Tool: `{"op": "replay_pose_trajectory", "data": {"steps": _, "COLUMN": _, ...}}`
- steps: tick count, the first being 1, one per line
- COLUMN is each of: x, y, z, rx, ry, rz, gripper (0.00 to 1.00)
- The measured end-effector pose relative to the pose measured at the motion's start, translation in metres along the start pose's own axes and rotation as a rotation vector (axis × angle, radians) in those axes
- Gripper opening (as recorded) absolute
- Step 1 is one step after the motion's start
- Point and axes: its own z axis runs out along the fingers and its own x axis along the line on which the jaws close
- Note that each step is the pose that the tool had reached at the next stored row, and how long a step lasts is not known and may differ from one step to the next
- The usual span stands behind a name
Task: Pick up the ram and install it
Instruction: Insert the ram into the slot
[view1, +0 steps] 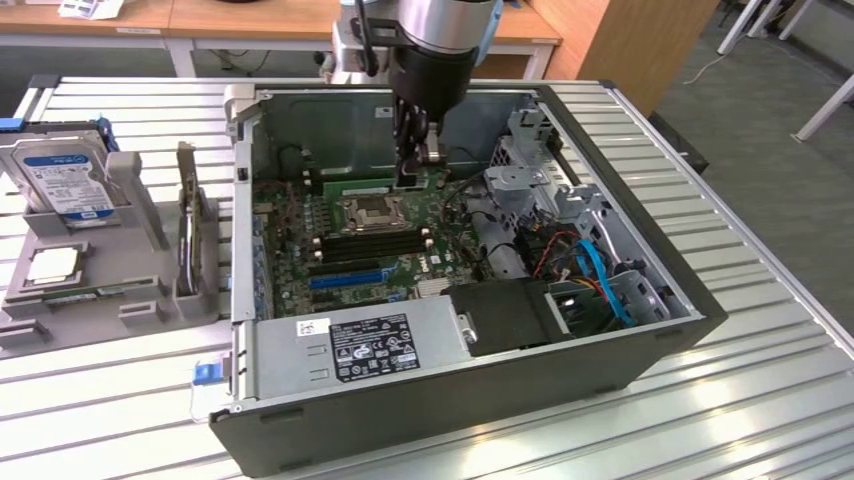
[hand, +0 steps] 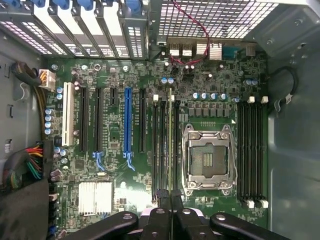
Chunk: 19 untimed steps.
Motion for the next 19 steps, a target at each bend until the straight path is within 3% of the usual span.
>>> {"op": "replay_pose_trajectory", "data": {"steps": 19, "x": 0.001, "y": -0.0008, "z": 0.0180, "rx": 0.0000, "ry": 0.0001, "rz": 0.000, "gripper": 0.12}}
